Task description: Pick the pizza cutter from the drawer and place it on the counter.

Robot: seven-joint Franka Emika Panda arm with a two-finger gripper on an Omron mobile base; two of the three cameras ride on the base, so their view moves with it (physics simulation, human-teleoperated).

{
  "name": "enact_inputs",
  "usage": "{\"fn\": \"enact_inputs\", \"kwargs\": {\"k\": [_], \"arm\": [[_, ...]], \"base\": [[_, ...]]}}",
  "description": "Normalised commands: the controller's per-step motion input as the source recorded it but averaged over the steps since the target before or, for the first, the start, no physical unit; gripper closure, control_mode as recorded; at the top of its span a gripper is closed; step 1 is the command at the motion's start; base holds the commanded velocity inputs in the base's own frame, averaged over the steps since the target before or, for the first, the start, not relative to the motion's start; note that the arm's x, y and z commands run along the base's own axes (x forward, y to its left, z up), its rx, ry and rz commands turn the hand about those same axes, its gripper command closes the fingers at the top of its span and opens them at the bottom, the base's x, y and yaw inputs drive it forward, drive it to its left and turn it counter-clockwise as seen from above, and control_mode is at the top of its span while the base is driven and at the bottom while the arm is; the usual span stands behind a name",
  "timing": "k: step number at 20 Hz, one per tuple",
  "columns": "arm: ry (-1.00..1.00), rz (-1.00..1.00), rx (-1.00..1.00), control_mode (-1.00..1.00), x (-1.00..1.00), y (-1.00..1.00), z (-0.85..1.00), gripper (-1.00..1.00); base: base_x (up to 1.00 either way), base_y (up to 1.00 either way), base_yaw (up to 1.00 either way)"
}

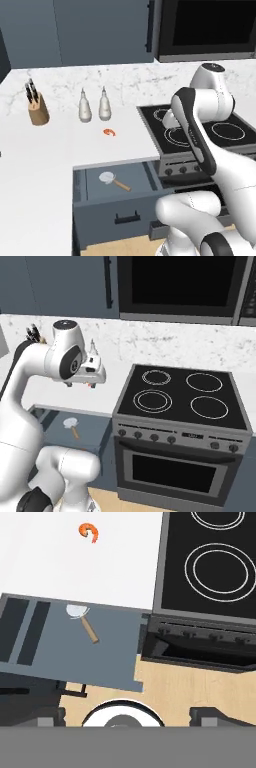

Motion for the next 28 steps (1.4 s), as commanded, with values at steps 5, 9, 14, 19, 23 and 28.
{"fn": "enact_inputs", "kwargs": {"k": [5,9,14,19,23,28], "arm": [[0.0,0.0,0.0,1.0,0.0,0.0,0.0,-1.0],[0.0,0.0,0.0,1.0,0.0,0.0,0.0,-1.0],[0.0,0.0,0.0,1.0,0.0,0.0,0.0,-1.0],[0.03,0.26,0.0,-1.0,0.01,0.13,0.0,-1.0],[0.01,0.34,0.0,-1.0,0.0,0.39,0.0,-1.0],[0.13,0.35,-0.09,-1.0,0.0,0.98,-0.29,-1.0]], "base": [[0.22,-0.79,0.09],[0.2,-0.67,0.21],[0.08,-0.41,0.18],[0.03,0.0,0.05],[0.0,0.0,0.0],[0.0,0.0,0.0]]}}
